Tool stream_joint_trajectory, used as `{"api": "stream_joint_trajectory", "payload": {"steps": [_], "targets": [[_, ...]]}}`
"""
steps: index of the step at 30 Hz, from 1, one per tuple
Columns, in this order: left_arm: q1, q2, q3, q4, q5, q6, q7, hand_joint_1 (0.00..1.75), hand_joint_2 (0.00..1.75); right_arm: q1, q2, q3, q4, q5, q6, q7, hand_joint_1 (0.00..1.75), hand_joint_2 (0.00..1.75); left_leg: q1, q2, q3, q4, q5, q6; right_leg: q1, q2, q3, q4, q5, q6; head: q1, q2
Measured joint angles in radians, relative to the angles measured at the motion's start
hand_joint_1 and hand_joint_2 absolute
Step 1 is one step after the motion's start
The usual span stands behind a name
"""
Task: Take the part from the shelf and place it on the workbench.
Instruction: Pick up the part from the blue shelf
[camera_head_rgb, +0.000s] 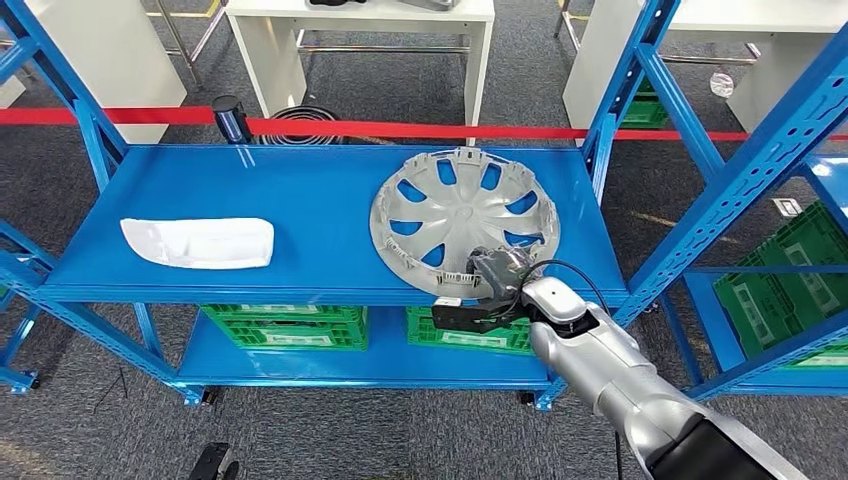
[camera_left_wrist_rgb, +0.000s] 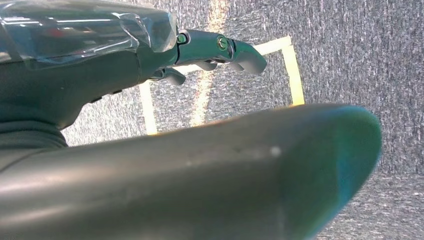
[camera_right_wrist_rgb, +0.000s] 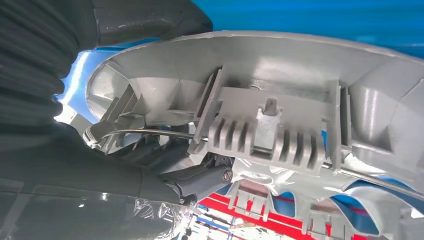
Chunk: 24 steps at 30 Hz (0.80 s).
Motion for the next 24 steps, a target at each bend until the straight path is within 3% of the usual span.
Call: {"api": "stream_joint_trajectory", "payload": {"steps": [1, 3, 6, 8, 11, 13, 14, 15, 16, 18, 22, 24], "targets": [[0.000, 0.000, 0.000, 0.000, 0.002, 0.000, 0.000, 0.00, 0.00, -0.003, 0.000, -0.001, 0.001, -0.002, -0.002, -0.002, 1.61, 1.75, 0.000, -0.002, -0.001, 0.003, 0.000, -0.004, -0.002, -0.002, 0.044, -0.081, 0.024, 0.004, 0.000, 0.000], [0.000, 0.001, 0.000, 0.000, 0.004, 0.000, -0.002, 0.00, 0.00, -0.008, 0.002, -0.002, 0.002, -0.005, -0.006, -0.007, 1.66, 1.75, -0.004, -0.006, -0.004, 0.011, -0.002, -0.014, -0.003, -0.004, 0.102, -0.191, 0.054, -0.002, -0.001, 0.000], [0.000, 0.004, 0.000, 0.000, 0.004, 0.000, -0.006, 0.00, 0.00, -0.012, 0.004, -0.006, 0.006, -0.009, -0.010, -0.008, 1.67, 1.75, -0.004, -0.010, -0.009, 0.012, 0.000, -0.031, 0.001, -0.005, 0.109, -0.206, 0.061, -0.026, -0.002, 0.000], [0.001, 0.005, 0.000, 0.000, 0.004, 0.000, -0.007, 0.00, 0.00, -0.017, 0.006, -0.008, 0.008, -0.010, -0.012, -0.008, 1.68, 1.75, 0.000, -0.010, -0.025, 0.042, -0.021, -0.041, -0.003, -0.005, 0.112, -0.208, 0.066, -0.037, -0.003, 0.000], [0.001, 0.005, 0.000, 0.000, 0.005, 0.000, -0.007, 0.00, 0.00, -0.023, 0.008, -0.011, 0.012, -0.010, -0.015, -0.009, 1.68, 1.75, 0.003, -0.009, -0.106, 0.223, -0.114, -0.052, -0.003, -0.005, 0.112, -0.208, 0.069, -0.043, -0.006, 0.000], [0.002, 0.005, 0.000, 0.000, 0.005, 0.001, -0.009, 0.00, 0.87, -0.024, 0.008, -0.011, 0.016, -0.011, -0.015, -0.009, 1.72, 1.75, 0.003, -0.009, -0.147, 0.313, -0.139, -0.053, -0.001, -0.005, 0.112, -0.208, 0.068, -0.044, -0.006, 0.000], [0.002, 0.005, 0.000, 0.000, 0.005, 0.004, -0.012, 0.00, 1.31, -0.025, 0.008, -0.012, 0.018, -0.011, -0.015, -0.009, 1.73, 1.75, 0.003, -0.009, -0.141, 0.301, -0.123, -0.052, 0.000, -0.004, 0.113, -0.208, 0.068, -0.044, -0.006, 0.000], [0.001, 0.005, 0.000, 0.000, 0.005, 0.008, -0.017, 0.00, 1.75, -0.025, 0.009, -0.012, 0.019, -0.012, -0.015, -0.010, 1.72, 1.75, 0.002, -0.009, -0.115, 0.248, -0.091, -0.048, 0.001, -0.003, 0.114, -0.208, 0.068, -0.044, -0.006, 0.000], [0.001, 0.005, 0.000, 0.000, 0.005, 0.012, -0.023, 0.00, 1.75, -0.027, 0.011, -0.012, 0.019, -0.013, -0.015, -0.012, 1.71, 1.75, 0.001, -0.009, -0.076, 0.170, -0.056, -0.043, 0.002, -0.002, 0.116, -0.208, 0.068, -0.043, -0.006, 0.000], [0.000, 0.006, 0.001, -0.001, 0.005, 0.020, -0.038, 0.00, 1.75, -0.033, 0.014, -0.013, 0.019, -0.016, -0.015, -0.016, 1.71, 1.75, -0.004, -0.009, -0.013, 0.049, -0.020, -0.032, 0.007, 0.000, 0.114, -0.208, 0.068, -0.040, -0.006, 0.000], [-0.001, 0.004, 0.001, -0.005, 0.006, 0.028, -0.059, 0.00, 1.75, -0.041, 0.018, -0.013, 0.021, -0.024, -0.015, -0.018, 1.71, 1.75, -0.008, -0.007, 0.006, 0.010, -0.015, -0.017, 0.009, 0.001, 0.107, -0.209, 0.069, -0.025, -0.005, 0.000], [-0.002, 0.002, 0.001, -0.011, 0.006, 0.036, -0.067, 0.00, 1.75, -0.045, 0.019, -0.013, 0.021, -0.030, -0.018, -0.018, 1.71, 1.75, -0.003, -0.005, 0.010, -0.003, -0.006, -0.006, 0.009, 0.000, 0.081, -0.158, 0.043, -0.023, -0.003, 0.000]]}}
